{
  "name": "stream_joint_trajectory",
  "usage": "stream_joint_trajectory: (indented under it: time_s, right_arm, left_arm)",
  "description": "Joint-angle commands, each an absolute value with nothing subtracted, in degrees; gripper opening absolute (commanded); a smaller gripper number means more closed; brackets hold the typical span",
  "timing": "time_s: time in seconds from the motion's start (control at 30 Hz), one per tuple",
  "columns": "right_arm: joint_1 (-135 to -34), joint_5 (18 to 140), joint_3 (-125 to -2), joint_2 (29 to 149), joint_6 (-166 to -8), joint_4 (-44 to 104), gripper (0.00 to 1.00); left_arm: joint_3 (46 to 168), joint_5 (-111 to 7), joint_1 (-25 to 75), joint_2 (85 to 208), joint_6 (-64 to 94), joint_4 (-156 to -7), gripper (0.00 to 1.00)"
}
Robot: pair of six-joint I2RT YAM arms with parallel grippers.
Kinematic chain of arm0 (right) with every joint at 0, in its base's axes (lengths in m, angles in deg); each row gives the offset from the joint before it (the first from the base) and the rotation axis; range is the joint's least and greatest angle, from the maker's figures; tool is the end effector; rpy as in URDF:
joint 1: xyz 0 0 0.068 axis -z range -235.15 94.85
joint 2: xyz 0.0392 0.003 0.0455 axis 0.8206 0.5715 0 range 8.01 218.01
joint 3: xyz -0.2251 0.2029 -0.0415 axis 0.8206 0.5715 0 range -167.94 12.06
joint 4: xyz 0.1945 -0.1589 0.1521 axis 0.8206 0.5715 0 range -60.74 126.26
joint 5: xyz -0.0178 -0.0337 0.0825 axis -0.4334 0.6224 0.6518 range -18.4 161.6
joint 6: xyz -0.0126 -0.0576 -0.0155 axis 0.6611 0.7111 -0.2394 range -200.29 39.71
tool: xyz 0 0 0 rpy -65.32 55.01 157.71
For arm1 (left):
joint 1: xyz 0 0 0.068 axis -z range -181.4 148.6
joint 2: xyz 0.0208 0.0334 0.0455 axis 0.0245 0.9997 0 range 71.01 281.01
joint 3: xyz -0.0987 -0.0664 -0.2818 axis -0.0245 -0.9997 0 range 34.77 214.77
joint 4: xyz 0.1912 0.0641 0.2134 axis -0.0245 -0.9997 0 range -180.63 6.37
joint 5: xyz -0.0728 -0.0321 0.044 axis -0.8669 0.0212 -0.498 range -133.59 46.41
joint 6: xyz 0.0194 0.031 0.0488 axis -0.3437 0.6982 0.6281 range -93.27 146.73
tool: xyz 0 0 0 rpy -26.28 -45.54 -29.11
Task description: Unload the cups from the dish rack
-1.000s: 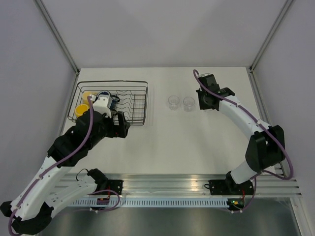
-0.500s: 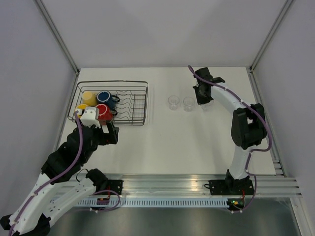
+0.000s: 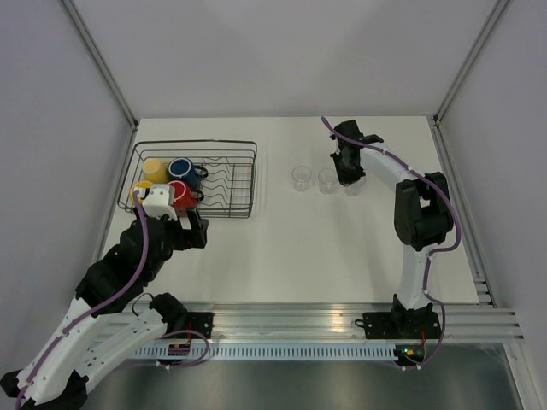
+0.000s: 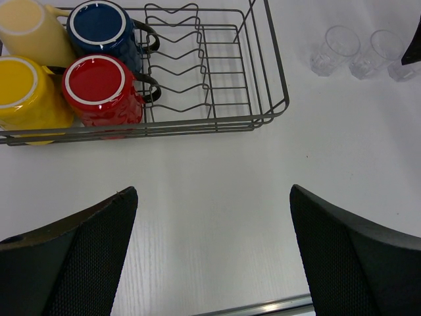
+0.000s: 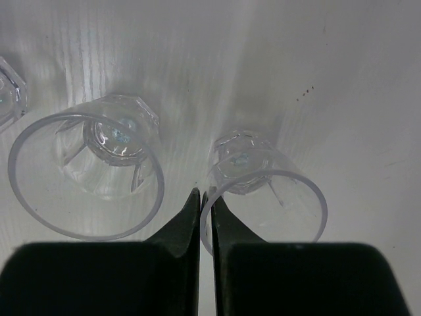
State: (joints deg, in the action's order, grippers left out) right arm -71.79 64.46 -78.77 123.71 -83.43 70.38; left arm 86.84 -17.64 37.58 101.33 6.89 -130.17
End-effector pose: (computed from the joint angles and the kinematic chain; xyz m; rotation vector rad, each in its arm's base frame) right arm 0.4578 0.1310 0.2102 -0.2827 2.6928 -0.0677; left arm 0.0935 -0.0500 0.3750 0.0408 1.9634 -0.2202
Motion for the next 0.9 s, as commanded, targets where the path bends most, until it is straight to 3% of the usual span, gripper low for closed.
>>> stream_joint_trajectory:
  time_s: [0.0,0.57,0.87]
  right_arm:
    - [-71.8,65.0,-81.0,124.5,-82.7,70.1,0.1]
    - [-71.7,64.0,-82.4,124.7,-82.3,69.8,0.21]
    - [-71.8,62.5,-81.5,117.4,-83.3,70.8,0.25]
  left_arm:
    - [86.3,-17.5,37.6,101.3,7.7,-127.8,1.0]
    - [86.1,-17.6,37.6,101.2,7.6,-127.7,1.0]
    - [86.7,-17.3,36.7,102.4,6.6,-127.1,1.0]
